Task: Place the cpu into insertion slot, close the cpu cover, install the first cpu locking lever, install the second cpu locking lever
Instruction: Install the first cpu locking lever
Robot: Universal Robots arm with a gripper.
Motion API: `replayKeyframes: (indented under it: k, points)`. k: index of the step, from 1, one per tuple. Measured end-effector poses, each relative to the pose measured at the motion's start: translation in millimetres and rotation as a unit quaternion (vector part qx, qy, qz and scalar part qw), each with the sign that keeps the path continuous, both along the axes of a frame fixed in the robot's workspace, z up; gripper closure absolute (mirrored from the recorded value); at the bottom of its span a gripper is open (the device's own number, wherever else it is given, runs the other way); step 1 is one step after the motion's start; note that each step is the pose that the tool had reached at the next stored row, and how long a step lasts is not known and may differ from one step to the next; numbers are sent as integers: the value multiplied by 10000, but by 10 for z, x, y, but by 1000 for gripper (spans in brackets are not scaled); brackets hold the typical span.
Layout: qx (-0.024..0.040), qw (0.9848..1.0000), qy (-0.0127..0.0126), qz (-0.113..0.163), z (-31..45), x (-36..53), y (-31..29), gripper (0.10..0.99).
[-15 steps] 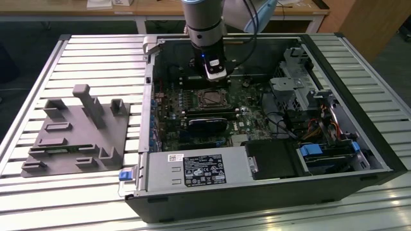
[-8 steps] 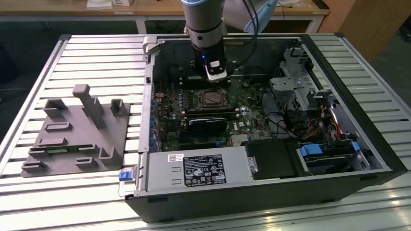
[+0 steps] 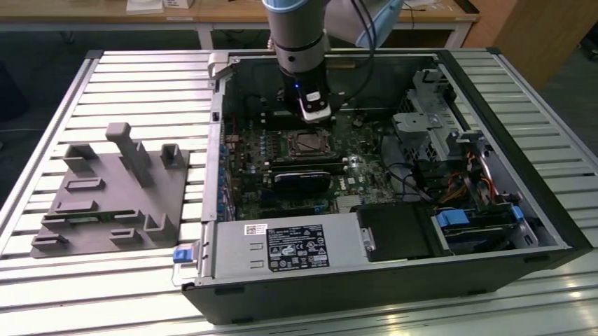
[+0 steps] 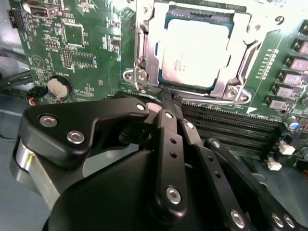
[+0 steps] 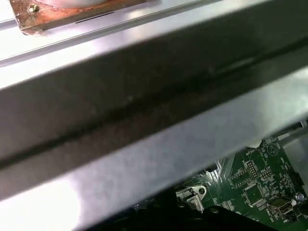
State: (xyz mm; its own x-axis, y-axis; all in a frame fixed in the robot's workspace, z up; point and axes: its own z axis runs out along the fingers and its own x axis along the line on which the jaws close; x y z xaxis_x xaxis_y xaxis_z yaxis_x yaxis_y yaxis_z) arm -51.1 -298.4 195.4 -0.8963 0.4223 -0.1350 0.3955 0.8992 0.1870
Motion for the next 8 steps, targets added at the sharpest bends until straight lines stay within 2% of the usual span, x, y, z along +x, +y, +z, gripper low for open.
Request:
replayKeyframes:
  k: [8]
  points:
    - [-4, 10000, -1, 2, -20, 2, -20, 980]
